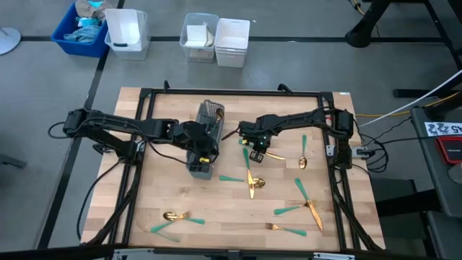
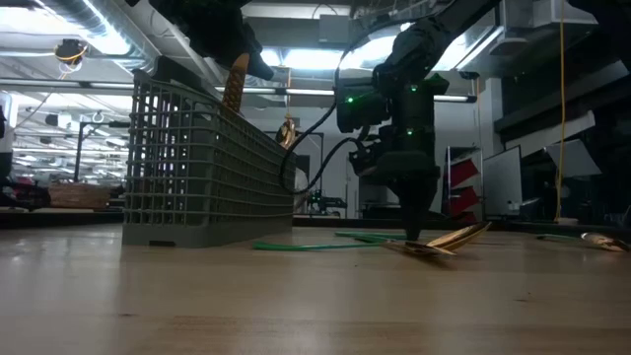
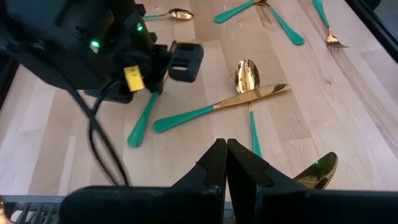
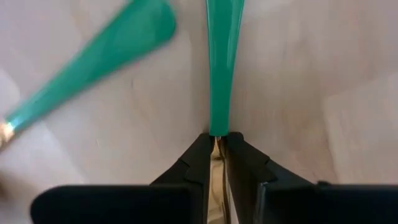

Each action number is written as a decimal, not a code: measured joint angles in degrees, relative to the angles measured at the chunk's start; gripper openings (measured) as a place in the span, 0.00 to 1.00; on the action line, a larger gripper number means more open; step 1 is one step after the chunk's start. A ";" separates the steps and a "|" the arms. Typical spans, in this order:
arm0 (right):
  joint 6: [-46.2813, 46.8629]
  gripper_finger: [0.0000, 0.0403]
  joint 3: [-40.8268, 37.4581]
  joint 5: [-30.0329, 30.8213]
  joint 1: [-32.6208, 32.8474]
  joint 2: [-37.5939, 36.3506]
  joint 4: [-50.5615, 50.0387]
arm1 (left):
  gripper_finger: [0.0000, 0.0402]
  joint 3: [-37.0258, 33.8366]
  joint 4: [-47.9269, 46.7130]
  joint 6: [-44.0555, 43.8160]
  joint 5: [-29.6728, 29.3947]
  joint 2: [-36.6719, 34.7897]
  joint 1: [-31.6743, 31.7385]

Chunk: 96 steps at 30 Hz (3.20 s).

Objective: Sort silverware
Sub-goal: Put the green table knife into the gray silverware rack

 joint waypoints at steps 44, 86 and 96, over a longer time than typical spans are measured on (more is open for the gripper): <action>-4.55 0.12 20.28 0.54 0.05 -0.31 -26.34 | 0.01 0.04 0.11 0.02 -0.02 0.00 0.00; -7.25 0.12 44.54 -11.47 0.03 -0.42 -38.17 | 0.35 0.09 22.46 23.49 -0.13 1.14 0.00; -7.24 0.12 44.54 -14.03 0.01 -0.42 -37.35 | 0.35 0.07 30.28 36.05 -9.64 11.74 -2.34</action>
